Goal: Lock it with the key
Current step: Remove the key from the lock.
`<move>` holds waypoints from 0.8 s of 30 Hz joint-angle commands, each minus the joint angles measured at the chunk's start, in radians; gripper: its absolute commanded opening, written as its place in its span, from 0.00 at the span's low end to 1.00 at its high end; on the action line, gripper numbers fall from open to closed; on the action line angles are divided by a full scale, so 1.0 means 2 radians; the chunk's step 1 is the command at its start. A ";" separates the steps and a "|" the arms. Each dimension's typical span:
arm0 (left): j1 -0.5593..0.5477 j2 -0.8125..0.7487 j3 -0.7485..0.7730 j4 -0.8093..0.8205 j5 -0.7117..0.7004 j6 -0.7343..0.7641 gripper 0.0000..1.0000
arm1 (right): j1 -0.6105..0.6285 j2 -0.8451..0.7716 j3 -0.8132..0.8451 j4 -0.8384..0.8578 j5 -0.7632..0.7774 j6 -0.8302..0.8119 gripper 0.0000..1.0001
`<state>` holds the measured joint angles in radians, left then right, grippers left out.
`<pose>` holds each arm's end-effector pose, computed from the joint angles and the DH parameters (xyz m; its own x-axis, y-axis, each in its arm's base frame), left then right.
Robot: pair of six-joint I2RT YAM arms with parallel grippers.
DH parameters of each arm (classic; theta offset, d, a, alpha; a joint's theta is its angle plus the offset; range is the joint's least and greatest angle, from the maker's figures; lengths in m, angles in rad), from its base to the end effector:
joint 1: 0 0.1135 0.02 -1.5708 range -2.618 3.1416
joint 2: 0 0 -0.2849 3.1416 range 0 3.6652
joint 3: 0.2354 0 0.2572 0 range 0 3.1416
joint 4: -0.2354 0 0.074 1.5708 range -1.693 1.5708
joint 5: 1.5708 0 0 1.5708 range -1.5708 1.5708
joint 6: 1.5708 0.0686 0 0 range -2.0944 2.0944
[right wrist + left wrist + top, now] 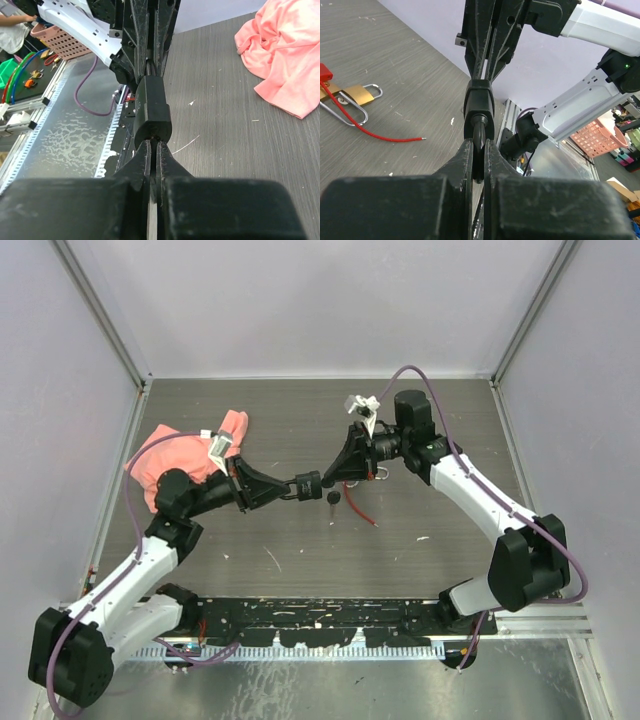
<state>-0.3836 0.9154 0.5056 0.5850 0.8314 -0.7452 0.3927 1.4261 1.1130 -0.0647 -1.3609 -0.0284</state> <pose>0.1832 -0.1286 0.3157 -0.5097 -0.2870 -0.8110 0.7908 0.2149 -0.5731 0.2676 0.1835 0.3429 -0.3146 -0.1367 -0.9393 -0.9289 -0.1593 0.3342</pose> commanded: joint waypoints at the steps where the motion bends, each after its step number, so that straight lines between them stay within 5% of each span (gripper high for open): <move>1: 0.006 -0.024 0.036 0.034 -0.005 0.008 0.00 | 0.001 0.002 0.030 -0.001 -0.010 -0.006 0.01; 8: 0.048 -0.042 0.032 -0.014 0.024 0.036 0.00 | -0.057 0.010 0.057 -0.059 0.006 -0.051 0.01; 15: 0.073 -0.030 0.014 0.042 0.051 -0.016 0.00 | -0.071 0.035 0.079 -0.129 0.051 -0.113 0.01; 20: 0.073 -0.007 -0.007 -0.050 -0.018 0.023 0.00 | -0.074 0.041 0.002 0.043 0.192 0.031 0.01; 24: 0.073 0.057 -0.036 -0.008 -0.102 -0.021 0.00 | -0.068 0.053 -0.064 0.170 0.276 0.155 0.01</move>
<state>-0.2405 0.9344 0.4717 0.4896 0.8120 -0.7242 0.2432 1.5066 1.0752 -0.0296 -1.0389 0.0036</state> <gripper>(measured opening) 0.046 0.069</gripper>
